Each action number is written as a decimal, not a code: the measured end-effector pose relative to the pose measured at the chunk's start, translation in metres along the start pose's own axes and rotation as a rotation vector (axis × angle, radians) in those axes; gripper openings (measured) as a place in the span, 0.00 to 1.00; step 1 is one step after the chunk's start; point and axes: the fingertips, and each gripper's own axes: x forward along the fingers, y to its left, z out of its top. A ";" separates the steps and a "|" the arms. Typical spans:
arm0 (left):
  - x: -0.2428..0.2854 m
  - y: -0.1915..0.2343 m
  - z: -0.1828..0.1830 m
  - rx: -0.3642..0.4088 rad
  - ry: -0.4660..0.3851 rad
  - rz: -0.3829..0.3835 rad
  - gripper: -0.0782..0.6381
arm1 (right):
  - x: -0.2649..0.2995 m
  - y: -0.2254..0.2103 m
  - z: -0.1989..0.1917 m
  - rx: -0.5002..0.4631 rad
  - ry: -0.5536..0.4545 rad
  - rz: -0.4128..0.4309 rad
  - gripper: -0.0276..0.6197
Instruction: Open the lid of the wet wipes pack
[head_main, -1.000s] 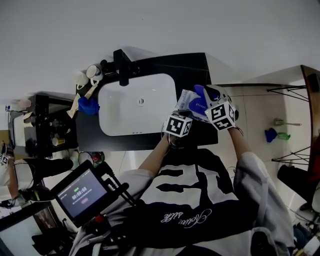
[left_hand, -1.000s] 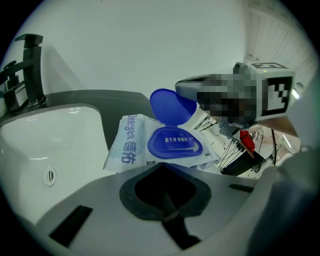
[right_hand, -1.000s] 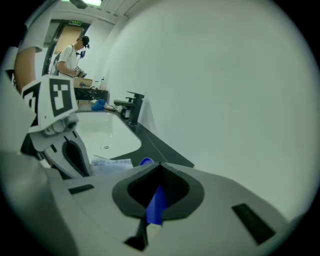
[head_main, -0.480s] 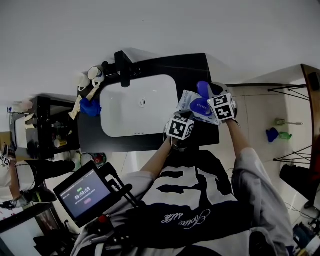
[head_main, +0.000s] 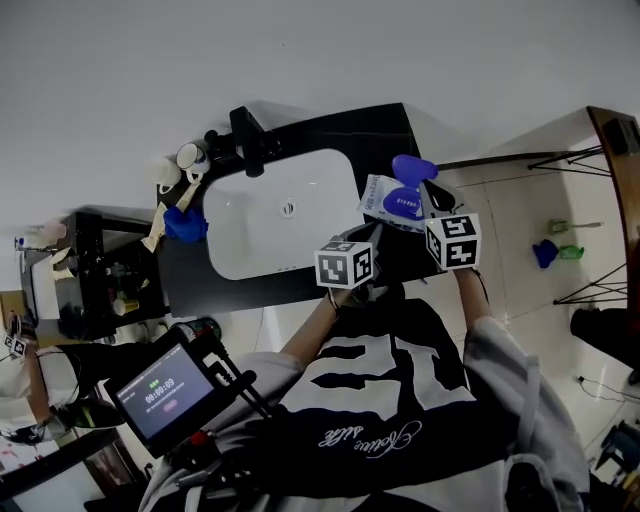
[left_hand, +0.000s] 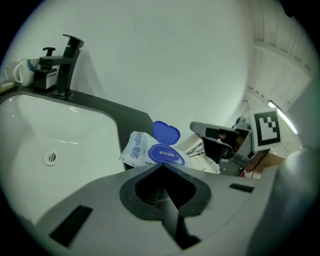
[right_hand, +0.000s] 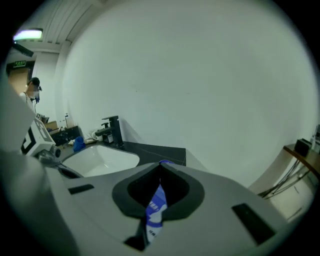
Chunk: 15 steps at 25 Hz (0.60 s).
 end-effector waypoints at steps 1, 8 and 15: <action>-0.011 -0.004 0.005 0.003 -0.023 -0.009 0.11 | -0.012 0.008 0.001 0.026 -0.004 -0.006 0.04; -0.056 -0.019 0.011 0.095 -0.137 -0.100 0.11 | -0.055 0.057 -0.035 0.224 -0.077 -0.033 0.04; -0.113 -0.062 0.004 0.052 -0.160 -0.241 0.11 | -0.119 0.106 -0.033 0.272 -0.117 -0.073 0.04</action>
